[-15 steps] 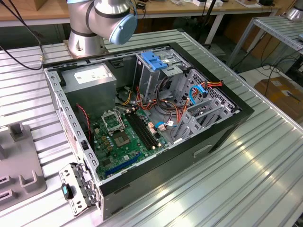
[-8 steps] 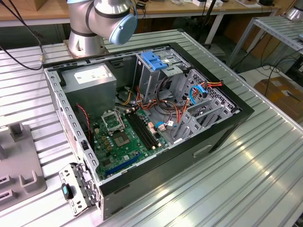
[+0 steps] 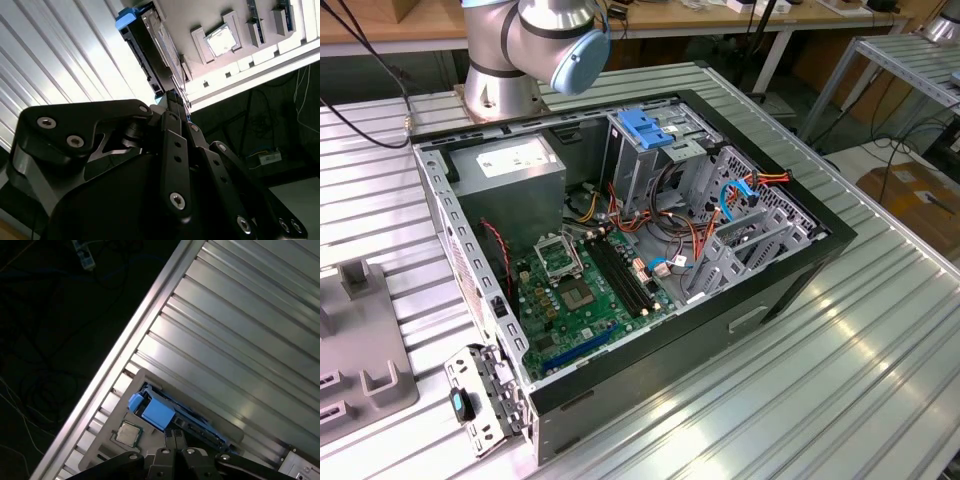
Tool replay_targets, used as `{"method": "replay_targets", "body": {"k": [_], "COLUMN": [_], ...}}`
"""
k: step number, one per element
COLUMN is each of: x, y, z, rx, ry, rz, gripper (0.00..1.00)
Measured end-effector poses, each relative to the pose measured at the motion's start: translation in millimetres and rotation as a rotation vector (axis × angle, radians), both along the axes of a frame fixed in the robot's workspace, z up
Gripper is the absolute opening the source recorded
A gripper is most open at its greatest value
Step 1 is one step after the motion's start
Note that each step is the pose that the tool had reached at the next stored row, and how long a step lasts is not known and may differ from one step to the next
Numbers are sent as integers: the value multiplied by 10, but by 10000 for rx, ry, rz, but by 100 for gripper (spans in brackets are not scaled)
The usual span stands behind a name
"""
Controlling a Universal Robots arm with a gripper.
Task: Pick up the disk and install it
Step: 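Pick up the disk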
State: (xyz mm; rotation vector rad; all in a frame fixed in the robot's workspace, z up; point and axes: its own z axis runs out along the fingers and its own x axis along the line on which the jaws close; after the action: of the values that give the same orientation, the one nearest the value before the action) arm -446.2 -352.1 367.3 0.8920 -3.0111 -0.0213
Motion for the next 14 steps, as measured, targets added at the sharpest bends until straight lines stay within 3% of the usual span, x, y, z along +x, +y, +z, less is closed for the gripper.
{"method": "replay_targets", "body": {"k": [14], "x": [0], "y": [0], "z": [0], "rx": [0], "ry": [0], "rz": [2683], "gripper": [11]}}
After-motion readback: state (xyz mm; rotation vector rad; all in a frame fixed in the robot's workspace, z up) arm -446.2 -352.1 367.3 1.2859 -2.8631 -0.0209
